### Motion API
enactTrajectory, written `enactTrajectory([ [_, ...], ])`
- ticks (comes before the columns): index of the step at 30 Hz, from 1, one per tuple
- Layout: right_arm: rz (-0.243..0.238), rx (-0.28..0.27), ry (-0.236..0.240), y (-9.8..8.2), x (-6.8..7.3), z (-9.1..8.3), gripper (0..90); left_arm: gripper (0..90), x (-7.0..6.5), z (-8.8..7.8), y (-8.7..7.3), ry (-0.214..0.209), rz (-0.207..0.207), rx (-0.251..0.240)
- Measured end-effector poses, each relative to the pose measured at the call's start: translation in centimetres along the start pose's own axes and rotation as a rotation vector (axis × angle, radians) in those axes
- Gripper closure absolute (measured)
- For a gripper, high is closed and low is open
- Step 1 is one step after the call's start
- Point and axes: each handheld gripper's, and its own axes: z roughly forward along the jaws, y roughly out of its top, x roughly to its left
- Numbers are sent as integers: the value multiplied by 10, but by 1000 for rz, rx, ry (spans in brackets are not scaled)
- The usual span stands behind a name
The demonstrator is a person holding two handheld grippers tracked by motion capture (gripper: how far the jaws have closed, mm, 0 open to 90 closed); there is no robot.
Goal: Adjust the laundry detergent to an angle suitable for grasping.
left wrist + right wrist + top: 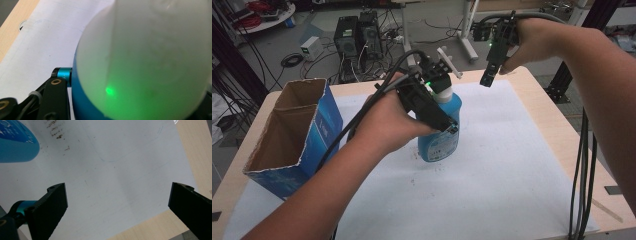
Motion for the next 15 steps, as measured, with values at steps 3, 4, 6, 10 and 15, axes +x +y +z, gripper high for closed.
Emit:
enactTrajectory([
  [3,-1,-6,0,1,2,0,13,428,-1,-5,-5,-10,4,1],
  [4,-1,-6,1,1,3,0,13,428,-2,-8,-10,-23,13,8],
  [6,-6,-6,3,3,6,1,13,428,-1,-12,-17,-47,39,20],
  [10,-13,-9,6,4,9,3,13,428,0,-16,-31,-79,61,22],
  [15,-17,0,12,5,11,8,13,427,3,-22,-43,-106,111,41],
])
